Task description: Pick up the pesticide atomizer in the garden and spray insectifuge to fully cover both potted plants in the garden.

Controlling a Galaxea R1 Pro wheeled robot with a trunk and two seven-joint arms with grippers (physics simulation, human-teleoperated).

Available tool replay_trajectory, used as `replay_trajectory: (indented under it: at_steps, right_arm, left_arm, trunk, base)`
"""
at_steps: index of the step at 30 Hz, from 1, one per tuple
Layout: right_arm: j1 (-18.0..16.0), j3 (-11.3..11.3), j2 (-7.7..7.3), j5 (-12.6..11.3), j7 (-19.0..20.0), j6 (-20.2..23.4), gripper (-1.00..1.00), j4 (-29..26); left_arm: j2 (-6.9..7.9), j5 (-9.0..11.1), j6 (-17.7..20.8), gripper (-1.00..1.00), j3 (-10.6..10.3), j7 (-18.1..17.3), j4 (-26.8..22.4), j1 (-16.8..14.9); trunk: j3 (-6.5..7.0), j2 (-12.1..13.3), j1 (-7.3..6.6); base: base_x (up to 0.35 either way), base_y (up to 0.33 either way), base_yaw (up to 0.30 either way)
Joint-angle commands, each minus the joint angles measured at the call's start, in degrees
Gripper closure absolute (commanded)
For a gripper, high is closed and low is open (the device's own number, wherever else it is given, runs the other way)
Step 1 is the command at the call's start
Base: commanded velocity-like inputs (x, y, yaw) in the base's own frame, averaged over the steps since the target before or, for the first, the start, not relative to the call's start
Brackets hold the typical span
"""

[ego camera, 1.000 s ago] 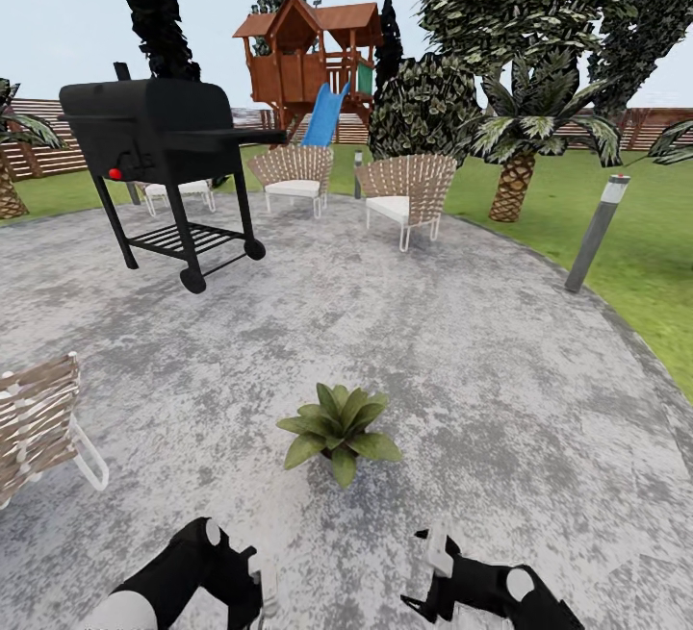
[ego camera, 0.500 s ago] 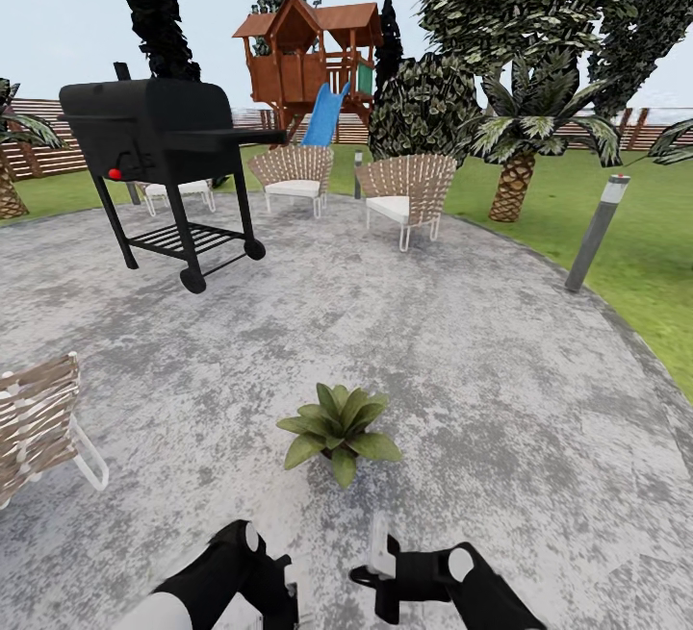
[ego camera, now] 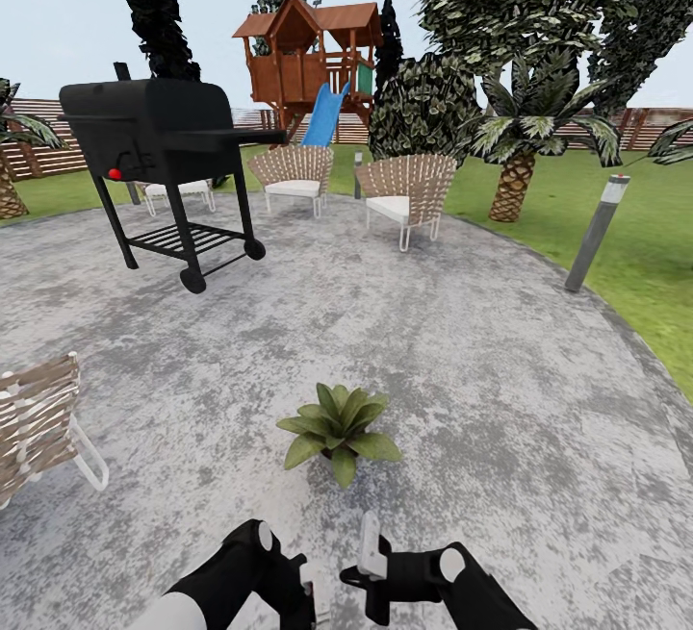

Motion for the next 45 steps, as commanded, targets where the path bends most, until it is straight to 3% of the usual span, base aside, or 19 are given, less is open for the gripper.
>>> replay_trajectory:
  at_steps: [1, 6, 19, 31, 36, 45]
  right_arm:
    - [0.0, -0.5, 0.15, 0.4, 0.4, -0.2, 1.0, -0.1]
    - [0.0, -0.5, 0.39, 0.4, 0.4, -0.2, 1.0, -0.1]
    - [0.0, -0.5, 0.46, 0.4, 0.4, -0.2, 1.0, -0.2]
    - [0.0, -0.5, 0.41, 0.4, 0.4, -0.2, 1.0, -0.1]
    - [0.0, -0.5, 0.39, 0.4, 0.4, -0.2, 1.0, -0.2]
    - [0.0, -0.5, 0.39, 0.4, 0.4, -0.2, 1.0, -0.2]
  left_arm:
    - [-0.01, 0.1, 0.5, 1.0, 0.0, -0.3, -0.1, 0.0]
    - [-0.37, 0.3, 0.2, 1.0, 0.1, -0.3, -0.1, 0.0]
    - [-1.07, 3.2, -0.2, 1.0, 0.1, -0.4, -0.1, -0.1]
    - [-0.98, 3.3, -0.4, 1.0, 0.3, -0.5, -0.2, -0.1]
    - [-0.98, 3.4, -2.9, 1.0, 0.4, -0.7, -0.1, -0.2]
    - [-0.91, 4.1, -3.1, 1.0, 0.4, -0.7, -0.1, -0.2]
  trunk:
    - [-0.05, 0.0, -0.01]
    - [-0.05, 0.0, -0.01]
    - [-0.05, 0.0, -0.01]
    - [-0.05, 0.0, -0.01]
    - [-0.05, 0.0, -0.01]
    - [-0.05, 0.0, -0.01]
  base:
    - [0.0, 0.0, 0.0]
    - [0.0, 0.0, 0.0]
    - [0.0, 0.0, 0.0]
    - [0.0, 0.0, 0.0]
    - [0.0, 0.0, 0.0]
    - [0.0, 0.0, 0.0]
